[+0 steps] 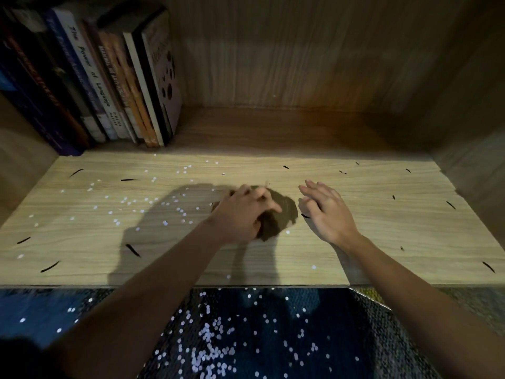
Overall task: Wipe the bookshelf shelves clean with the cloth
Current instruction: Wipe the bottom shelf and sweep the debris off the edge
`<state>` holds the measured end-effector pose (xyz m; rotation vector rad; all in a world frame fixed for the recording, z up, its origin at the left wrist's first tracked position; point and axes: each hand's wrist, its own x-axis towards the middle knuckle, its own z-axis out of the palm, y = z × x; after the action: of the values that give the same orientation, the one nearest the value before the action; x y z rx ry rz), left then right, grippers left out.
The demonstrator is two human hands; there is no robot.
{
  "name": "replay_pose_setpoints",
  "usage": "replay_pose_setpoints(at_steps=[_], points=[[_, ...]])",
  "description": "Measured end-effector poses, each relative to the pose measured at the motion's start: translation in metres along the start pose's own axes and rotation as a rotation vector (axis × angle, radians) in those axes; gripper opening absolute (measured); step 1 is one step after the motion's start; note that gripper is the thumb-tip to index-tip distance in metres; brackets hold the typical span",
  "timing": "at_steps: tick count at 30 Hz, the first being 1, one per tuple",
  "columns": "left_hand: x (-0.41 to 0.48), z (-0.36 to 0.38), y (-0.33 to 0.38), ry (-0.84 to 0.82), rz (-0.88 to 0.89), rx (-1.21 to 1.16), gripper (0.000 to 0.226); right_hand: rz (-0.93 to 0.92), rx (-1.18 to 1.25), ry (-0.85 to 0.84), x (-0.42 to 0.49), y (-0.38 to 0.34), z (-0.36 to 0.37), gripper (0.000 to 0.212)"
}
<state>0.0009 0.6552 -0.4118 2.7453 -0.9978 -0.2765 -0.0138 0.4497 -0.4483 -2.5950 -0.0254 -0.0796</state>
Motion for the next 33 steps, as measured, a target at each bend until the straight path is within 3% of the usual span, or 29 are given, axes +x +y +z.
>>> replay_pose_setpoints(at_steps=[3,5,9,12,14,18,21,24,27,30,33], points=[[-0.037,0.000,0.012,-0.113,0.148,-0.065,0.050,-0.042,0.027,0.019,-0.006,-0.007,-0.007,0.037],[-0.047,-0.004,0.015,-0.018,0.164,-0.158,0.050,-0.067,0.018,0.048,-0.019,-0.017,-0.009,0.038],[-0.025,-0.013,0.020,0.232,-0.102,-0.171,0.050,-0.054,-0.066,0.068,-0.058,-0.025,-0.012,0.049],[-0.008,-0.001,0.039,0.123,-0.172,-0.110,0.053,-0.022,-0.209,0.070,-0.089,-0.009,-0.009,0.059],[-0.007,0.012,0.049,0.041,-0.130,-0.059,0.051,-0.013,-0.261,0.094,-0.098,-0.001,-0.004,0.061],[-0.031,0.018,0.049,0.048,-0.009,-0.001,0.050,0.014,-0.243,0.099,-0.097,-0.001,0.001,0.060],[-0.061,0.012,0.039,-0.116,0.095,-0.090,0.046,0.017,-0.251,0.105,-0.097,-0.001,0.002,0.062],[-0.065,-0.005,0.032,-0.002,0.077,-0.296,0.045,0.034,-0.224,0.105,-0.096,-0.001,0.001,0.055],[-0.042,-0.007,0.040,0.189,-0.013,-0.307,0.047,0.047,-0.202,0.104,-0.096,-0.001,0.001,0.052],[-0.034,0.015,0.062,0.032,0.059,-0.103,0.054,0.037,-0.205,0.086,-0.097,0.001,0.001,0.053],[-0.057,0.027,0.062,-0.074,0.123,-0.102,0.048,0.021,-0.196,0.083,-0.096,0.003,0.001,0.053]])
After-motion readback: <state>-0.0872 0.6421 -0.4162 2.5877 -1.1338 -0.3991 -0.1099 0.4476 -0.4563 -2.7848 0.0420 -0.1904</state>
